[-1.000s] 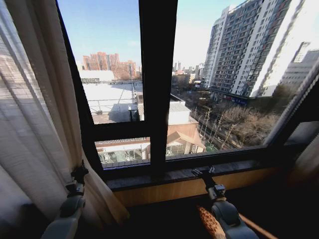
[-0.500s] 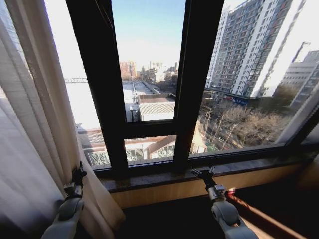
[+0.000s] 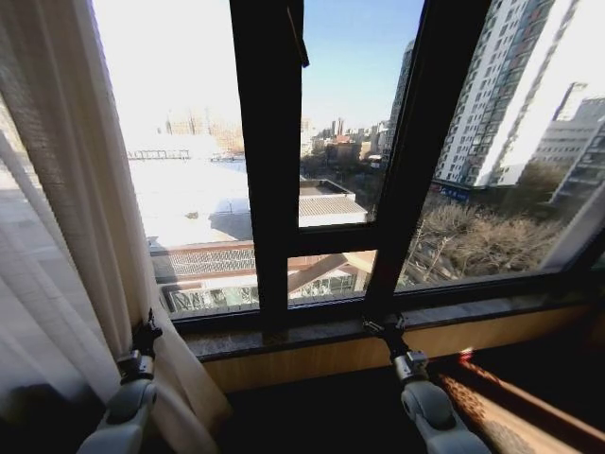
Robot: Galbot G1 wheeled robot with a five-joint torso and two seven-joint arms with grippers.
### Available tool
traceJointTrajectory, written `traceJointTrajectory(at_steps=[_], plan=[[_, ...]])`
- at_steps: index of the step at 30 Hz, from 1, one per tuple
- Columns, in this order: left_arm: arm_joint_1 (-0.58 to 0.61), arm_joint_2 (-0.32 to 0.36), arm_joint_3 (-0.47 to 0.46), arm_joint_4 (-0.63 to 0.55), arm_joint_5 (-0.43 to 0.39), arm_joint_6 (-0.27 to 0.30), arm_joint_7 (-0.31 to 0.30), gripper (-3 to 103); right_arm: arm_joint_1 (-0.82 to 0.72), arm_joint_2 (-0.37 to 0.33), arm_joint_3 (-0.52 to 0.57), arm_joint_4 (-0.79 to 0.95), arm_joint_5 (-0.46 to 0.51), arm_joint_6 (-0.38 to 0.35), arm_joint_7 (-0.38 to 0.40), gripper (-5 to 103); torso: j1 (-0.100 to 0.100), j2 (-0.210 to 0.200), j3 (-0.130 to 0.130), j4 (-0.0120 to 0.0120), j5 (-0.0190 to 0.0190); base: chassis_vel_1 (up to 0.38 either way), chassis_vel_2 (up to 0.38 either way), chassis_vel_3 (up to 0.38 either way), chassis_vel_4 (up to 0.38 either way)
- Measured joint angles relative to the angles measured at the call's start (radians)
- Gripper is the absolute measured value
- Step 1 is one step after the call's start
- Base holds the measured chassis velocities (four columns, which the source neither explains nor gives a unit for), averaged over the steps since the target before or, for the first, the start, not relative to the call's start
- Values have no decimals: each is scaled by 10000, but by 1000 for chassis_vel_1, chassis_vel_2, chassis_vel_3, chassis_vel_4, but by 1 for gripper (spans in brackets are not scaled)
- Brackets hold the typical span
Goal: Open the curtains by pulling them apart, changing their state from closed to fully open.
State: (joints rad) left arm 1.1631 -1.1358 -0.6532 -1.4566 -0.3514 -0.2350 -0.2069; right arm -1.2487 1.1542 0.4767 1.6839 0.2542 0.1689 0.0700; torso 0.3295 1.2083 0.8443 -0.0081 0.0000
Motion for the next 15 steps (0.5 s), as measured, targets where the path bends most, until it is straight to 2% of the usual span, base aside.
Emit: traceJointTrajectory(at_steps=[4, 7, 15], plan=[[65, -8, -22, -12, 60, -50, -21, 0, 0, 1, -1, 0, 0, 0, 0, 100, 0, 0, 0, 4, 1, 326, 279, -292, -290], [116, -9, -38, -60, 69, -62, -37, 0, 0, 2, -1, 1, -1, 0, -1, 100, 1, 1, -1, 4, -5, 178, 197, -168, -188], [235, -11, -70, -115, 72, -50, -69, 0, 1, 1, 0, 0, 0, 0, -1, 100, 4, -2, 3, 0, 7, 4, 21, -8, -40]])
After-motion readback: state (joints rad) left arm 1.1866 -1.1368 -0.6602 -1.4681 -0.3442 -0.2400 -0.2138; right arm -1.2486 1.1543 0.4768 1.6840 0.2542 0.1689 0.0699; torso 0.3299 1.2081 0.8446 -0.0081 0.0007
